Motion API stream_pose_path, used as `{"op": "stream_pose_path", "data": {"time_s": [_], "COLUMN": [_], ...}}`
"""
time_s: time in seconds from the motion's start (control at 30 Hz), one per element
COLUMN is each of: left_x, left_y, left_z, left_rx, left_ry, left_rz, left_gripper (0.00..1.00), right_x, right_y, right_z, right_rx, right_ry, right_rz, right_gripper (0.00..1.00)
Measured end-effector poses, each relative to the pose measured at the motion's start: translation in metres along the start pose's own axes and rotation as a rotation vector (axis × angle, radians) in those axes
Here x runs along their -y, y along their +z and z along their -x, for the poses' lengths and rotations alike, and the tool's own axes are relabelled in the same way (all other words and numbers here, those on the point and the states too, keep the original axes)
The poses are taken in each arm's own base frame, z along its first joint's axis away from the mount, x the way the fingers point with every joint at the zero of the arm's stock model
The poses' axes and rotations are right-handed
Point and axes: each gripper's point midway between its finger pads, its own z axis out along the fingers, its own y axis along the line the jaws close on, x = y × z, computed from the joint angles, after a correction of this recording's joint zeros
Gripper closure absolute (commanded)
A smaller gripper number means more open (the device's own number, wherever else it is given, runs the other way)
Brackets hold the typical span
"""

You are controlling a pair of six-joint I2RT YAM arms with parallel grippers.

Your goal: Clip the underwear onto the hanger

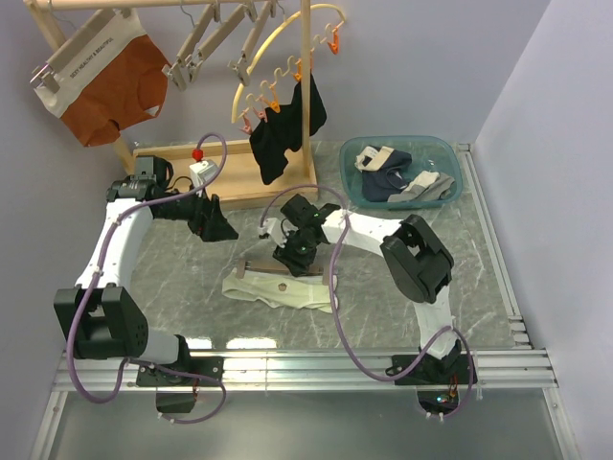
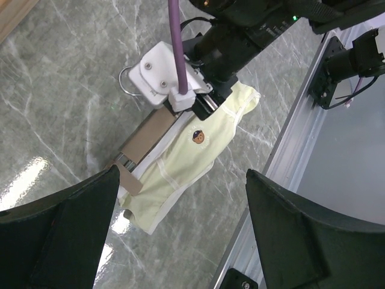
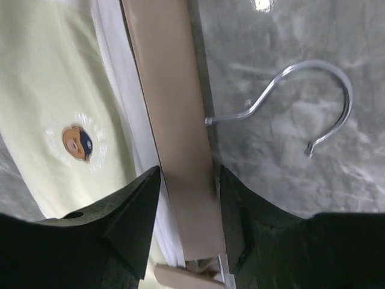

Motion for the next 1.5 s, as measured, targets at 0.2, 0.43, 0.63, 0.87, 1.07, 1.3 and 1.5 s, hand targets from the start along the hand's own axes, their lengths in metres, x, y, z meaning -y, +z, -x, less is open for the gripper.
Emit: {"op": "stream_pose_path", "data": {"time_s": [0.2, 0.43, 0.63, 0.87, 1.07, 1.3, 1.5], "left_x": [0.0, -0.004, -0.023, -0.022, -0.008, 0.028, 0.05], "left_y": [0.0, -0.005, -0.014, -0.013, -0.002, 0.01, 0.013], "left_z": [0.0, 0.003, 0.004, 0.005, 0.0, -0.011, -0.022], "left_rx": [0.0, 0.024, 0.051, 0.041, -0.015, -0.1, -0.155], "left_ry": [-0.015, -0.047, -0.121, -0.119, -0.073, -0.002, 0.013], "left_rz": [0.001, 0.011, 0.026, 0.026, -0.005, -0.111, -0.18], "left_gripper": [0.09, 0.09, 0.11, 0.11, 0.17, 0.32, 0.37], "right_x": [0.002, 0.003, -0.005, -0.023, -0.046, -0.054, -0.051], "right_y": [0.003, 0.006, -0.006, -0.07, -0.131, -0.145, -0.145], "right_z": [0.008, 0.012, -0.003, 0.022, 0.069, 0.062, 0.065], "right_rx": [-0.012, -0.041, -0.044, 0.063, 0.254, 0.241, 0.214], "right_ry": [0.0, -0.001, -0.062, -0.299, -0.586, -0.844, -0.941], "right_rz": [0.01, 0.022, -0.023, -0.191, -0.372, -0.485, -0.539], "right_gripper": [0.6, 1.0, 1.0, 1.0, 1.0, 1.0, 1.0]}}
